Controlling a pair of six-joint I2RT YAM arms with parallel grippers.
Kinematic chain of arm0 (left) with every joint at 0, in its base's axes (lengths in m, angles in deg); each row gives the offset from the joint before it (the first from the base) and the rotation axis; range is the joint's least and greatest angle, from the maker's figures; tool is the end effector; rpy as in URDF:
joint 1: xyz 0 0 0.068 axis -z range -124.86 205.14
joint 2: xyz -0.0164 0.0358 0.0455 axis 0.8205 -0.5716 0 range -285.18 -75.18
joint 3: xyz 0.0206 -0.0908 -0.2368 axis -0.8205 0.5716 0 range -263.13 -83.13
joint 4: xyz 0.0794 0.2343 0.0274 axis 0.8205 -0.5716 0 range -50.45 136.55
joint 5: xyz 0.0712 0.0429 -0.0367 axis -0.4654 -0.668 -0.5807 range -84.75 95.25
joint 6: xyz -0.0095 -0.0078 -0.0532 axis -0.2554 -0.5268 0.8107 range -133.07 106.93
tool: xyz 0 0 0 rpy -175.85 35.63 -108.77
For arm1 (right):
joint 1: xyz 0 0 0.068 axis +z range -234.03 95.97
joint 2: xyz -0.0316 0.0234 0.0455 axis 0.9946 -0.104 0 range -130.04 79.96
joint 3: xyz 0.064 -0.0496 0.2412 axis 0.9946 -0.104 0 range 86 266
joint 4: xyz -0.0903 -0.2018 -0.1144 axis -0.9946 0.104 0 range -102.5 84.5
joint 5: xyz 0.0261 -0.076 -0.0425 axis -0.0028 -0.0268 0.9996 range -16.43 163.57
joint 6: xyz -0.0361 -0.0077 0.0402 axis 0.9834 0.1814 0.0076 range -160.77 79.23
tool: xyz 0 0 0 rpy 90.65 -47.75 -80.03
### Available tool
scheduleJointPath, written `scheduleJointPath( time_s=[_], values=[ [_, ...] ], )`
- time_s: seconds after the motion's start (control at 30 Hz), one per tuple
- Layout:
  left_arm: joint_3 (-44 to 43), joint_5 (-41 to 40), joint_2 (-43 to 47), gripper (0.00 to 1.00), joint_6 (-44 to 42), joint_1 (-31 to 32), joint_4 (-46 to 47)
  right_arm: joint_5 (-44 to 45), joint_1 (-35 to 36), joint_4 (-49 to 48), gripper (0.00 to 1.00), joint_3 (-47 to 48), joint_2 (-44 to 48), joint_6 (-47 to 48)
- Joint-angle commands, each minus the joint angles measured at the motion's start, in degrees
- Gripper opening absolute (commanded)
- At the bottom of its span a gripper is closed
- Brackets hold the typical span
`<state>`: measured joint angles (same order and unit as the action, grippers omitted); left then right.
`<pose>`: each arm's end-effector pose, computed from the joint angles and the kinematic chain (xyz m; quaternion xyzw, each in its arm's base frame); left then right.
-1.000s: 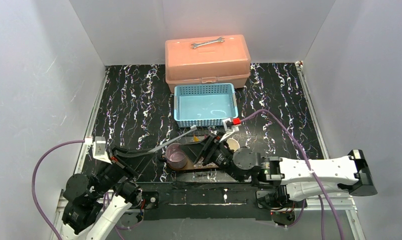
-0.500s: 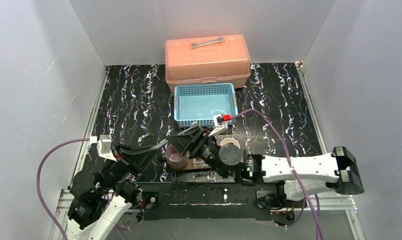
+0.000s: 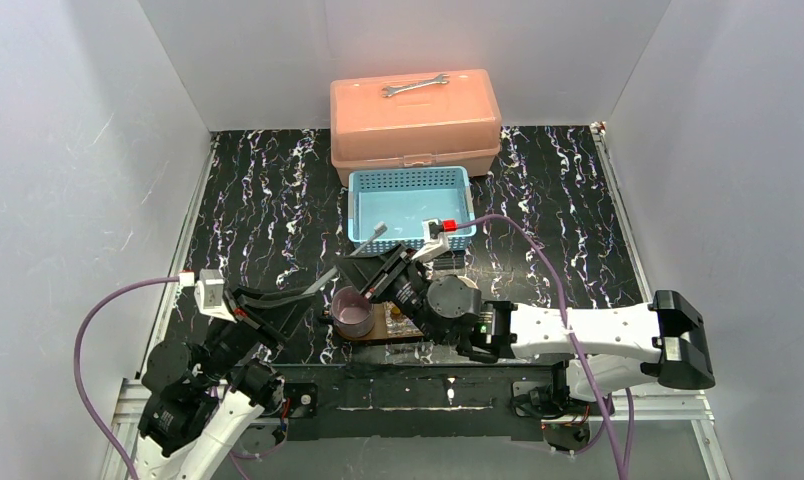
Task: Prepare toiletry sets of a toothbrush and toothpaste on the tray
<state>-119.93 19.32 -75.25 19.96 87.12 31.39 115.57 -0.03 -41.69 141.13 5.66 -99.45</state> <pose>0.0178 -0.0216 0.3406 0.0961 0.5590 -0.4992 0.6551 0.0548 0.2877 0.3476 0.1364 0.6455 0.6040 0.4470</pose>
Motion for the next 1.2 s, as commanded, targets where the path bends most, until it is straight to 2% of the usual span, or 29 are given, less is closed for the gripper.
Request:
scheduleJointPath(
  time_s=[0.0, 0.2, 0.3, 0.37, 0.5, 0.53, 0.67, 0.77, 1.07, 1.17],
  values=[
    [0.6, 1.4, 4.5, 0.0, -0.9, -0.1, 0.9, 0.5, -0.8, -4.5, 0.23, 3.6, -0.6, -1.2],
    [0.6, 3.1, 3.2, 0.0, -0.8, -0.1, 0.4, -0.3, -1.9, -4.8, 0.03, 3.7, -0.6, -1.6],
    [0.3, 3.2, 2.3, 0.03, -0.9, 0.0, -0.6, -0.7, -2.3, -4.9, 0.01, 3.6, -0.4, -1.6],
    [0.0, 3.3, 1.8, 0.14, -0.8, -0.1, -1.0, -1.2, -2.7, -5.0, 0.01, 3.5, -0.1, -1.4],
    [-0.7, 4.0, 0.8, 0.55, -0.4, -0.1, -2.0, -2.2, -3.7, -5.1, 0.01, 2.6, 1.6, 0.2],
    [-1.0, 4.2, 0.5, 0.62, -0.3, -0.1, -2.6, -2.6, -4.2, -4.8, 0.01, 2.4, 2.3, 0.7],
    [-2.8, 6.0, -1.9, 0.72, -0.5, -0.1, -4.3, -6.5, -6.7, -0.5, 0.01, 2.4, 4.9, 3.3],
    [-4.8, 6.6, -4.3, 0.82, -0.8, -0.1, -5.9, -9.2, -8.4, 6.4, 0.01, 4.5, 6.1, 6.6],
    [-11.0, 6.0, -12.0, 0.92, -0.3, -0.1, -12.2, -15.5, -9.7, 28.5, 0.01, 14.3, 7.8, 21.6],
    [-15.6, 5.1, -17.2, 0.93, -0.1, -0.1, -16.9, -18.3, -9.7, 43.2, 0.01, 21.1, 6.3, 29.4]
  ],
)
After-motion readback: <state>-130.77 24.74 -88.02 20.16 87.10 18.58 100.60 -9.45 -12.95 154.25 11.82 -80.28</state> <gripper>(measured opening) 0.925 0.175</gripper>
